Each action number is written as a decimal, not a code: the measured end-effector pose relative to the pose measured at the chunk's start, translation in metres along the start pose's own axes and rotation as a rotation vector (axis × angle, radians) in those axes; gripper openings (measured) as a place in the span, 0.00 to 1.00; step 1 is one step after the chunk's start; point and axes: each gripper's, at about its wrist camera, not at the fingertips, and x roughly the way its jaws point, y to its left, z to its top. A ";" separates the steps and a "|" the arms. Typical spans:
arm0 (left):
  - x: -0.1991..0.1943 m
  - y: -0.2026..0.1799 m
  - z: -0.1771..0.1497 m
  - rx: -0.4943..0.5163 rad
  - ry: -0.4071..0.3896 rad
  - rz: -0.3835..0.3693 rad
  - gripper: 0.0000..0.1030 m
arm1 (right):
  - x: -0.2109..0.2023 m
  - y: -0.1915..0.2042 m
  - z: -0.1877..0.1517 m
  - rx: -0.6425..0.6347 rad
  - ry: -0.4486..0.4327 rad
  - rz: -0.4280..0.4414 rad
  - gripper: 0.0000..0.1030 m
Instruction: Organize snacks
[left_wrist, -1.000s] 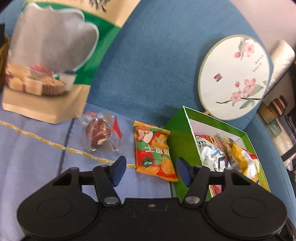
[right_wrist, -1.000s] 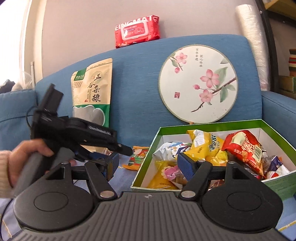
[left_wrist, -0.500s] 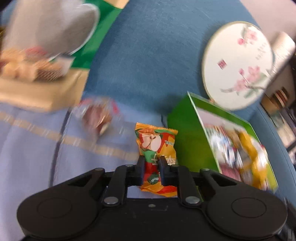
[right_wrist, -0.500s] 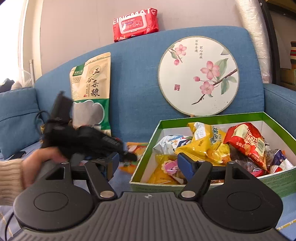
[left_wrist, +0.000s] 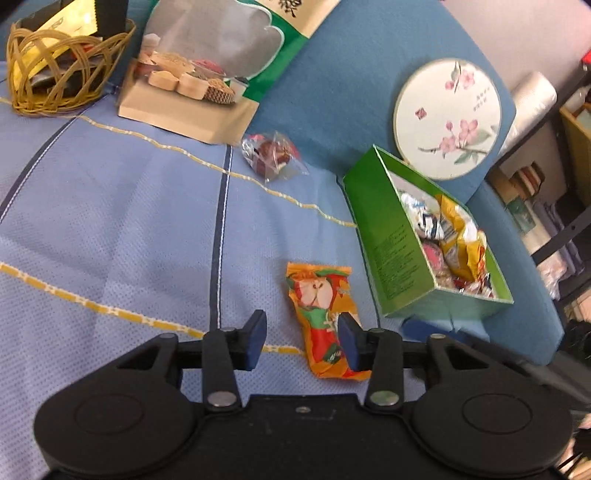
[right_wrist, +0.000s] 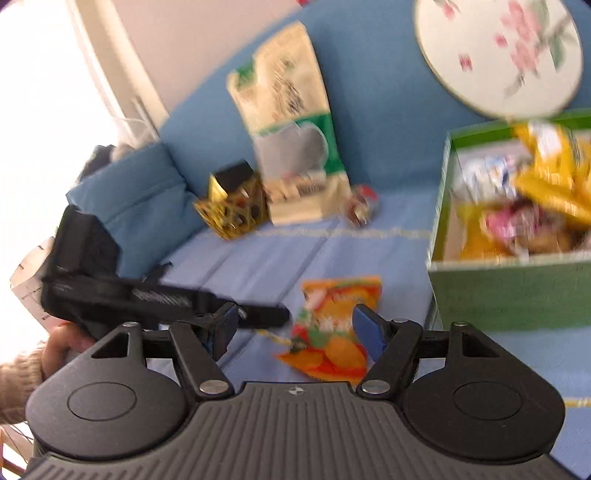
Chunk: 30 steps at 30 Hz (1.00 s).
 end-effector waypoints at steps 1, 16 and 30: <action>0.002 0.001 0.001 -0.011 -0.003 -0.012 0.39 | 0.003 -0.003 -0.002 0.011 0.016 -0.028 1.00; 0.035 -0.002 0.006 0.002 0.035 -0.022 0.19 | 0.029 -0.018 -0.011 0.136 0.057 -0.046 0.65; 0.006 -0.074 0.035 0.128 -0.072 -0.143 0.00 | -0.033 -0.004 0.014 0.050 -0.222 -0.040 0.27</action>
